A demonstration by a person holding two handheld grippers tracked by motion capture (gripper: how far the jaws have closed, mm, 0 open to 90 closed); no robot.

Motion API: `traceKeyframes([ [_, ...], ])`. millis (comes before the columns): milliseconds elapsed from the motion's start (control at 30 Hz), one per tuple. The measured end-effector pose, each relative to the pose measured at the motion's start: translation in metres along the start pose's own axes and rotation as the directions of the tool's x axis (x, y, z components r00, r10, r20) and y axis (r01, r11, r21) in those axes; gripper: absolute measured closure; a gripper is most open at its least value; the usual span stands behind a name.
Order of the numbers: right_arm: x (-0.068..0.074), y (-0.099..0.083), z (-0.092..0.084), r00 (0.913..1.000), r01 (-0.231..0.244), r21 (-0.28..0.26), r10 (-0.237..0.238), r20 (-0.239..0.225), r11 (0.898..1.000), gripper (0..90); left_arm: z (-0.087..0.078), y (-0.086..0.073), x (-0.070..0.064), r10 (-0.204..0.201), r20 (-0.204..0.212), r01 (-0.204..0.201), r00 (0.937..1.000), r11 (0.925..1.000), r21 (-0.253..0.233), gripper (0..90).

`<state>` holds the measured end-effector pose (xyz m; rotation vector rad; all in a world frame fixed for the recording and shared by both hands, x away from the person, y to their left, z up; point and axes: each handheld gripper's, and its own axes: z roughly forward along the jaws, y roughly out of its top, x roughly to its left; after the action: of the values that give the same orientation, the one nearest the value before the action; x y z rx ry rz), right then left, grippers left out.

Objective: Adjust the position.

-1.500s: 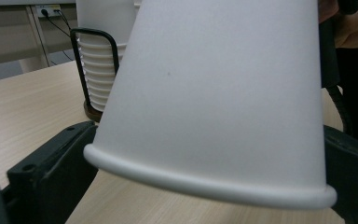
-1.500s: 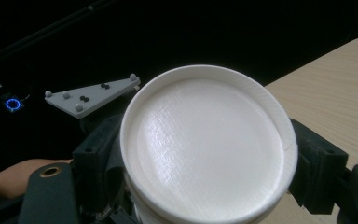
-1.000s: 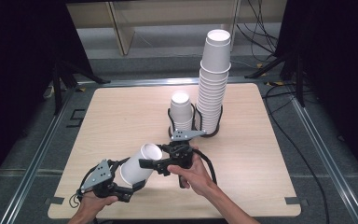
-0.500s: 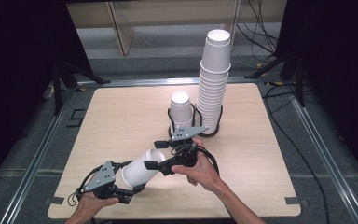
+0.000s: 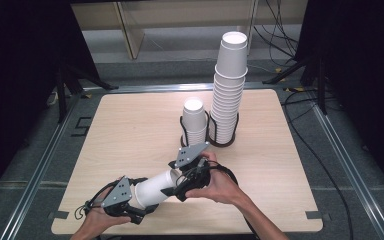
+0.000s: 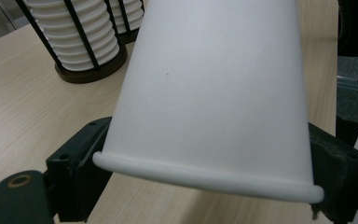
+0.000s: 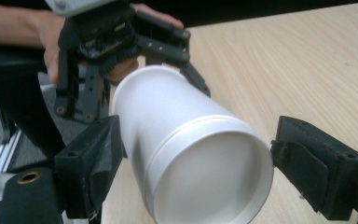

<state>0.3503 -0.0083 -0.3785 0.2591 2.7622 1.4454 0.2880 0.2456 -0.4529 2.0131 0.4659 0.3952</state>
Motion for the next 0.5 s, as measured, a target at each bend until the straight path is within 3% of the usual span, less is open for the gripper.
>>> traceKeyframes([
  [33, 0.0027, -0.0006, 0.0003, 0.9995, -0.03, 0.018, 0.03, -0.003, 0.999, 16.7, 0.0, 0.0, -0.0005, -0.005, 0.004, 0.005, 1.0, 1.0, 0.0, 13.3],
  [67, 0.0011, -0.0006, 0.0021, 0.9999, 0.009, 0.023, -0.009, -0.005, 1.0, 16.7, 0.0, 0.0, -0.0007, -0.005, 0.006, 0.005, 1.0, 1.0, -0.002, 13.3],
  [133, 0.0014, -0.0015, 0.0041, 0.9998, 0.017, 0.039, -0.016, -0.014, 0.999, 16.8, 0.0002, 0.0001, -0.0016, -0.002, 0.003, 0.002, 1.0, 0.9999, -0.013, 13.3],
  [200, 0.0041, -0.0029, 0.0052, 0.9994, -0.025, 0.061, 0.026, -0.024, 0.998, 17.1, -0.0003, 0.0007, -0.0017, 0.004, 0.002, -0.004, 1.0, 1.0, -0.006, 13.3],
  [333, 0.0034, -0.0038, 0.0074, 0.9992, -0.02, 0.06, 0.022, -0.035, 0.998, 17.0, -0.0006, 0.0007, -0.0016, 0.012, 0.007, -0.012, 0.9999, 0.9999, -0.007, 13.2],
  [367, 0.0012, -0.0038, 0.0085, 0.999, 0.014, 0.049, -0.012, -0.042, 0.999, 17.0, -0.0004, 0.0007, -0.0016, 0.014, 0.01, -0.014, 0.9999, 0.9998, -0.012, 13.2],
  [500, -0.0004, -0.0053, 0.0095, 0.9983, -0.001, 0.049, 0.004, -0.059, 0.999, 18.1, -0.0007, 0.0013, -0.0022, 0.013, 0.016, -0.013, 0.9998, 0.9995, -0.028, 13.1],
])
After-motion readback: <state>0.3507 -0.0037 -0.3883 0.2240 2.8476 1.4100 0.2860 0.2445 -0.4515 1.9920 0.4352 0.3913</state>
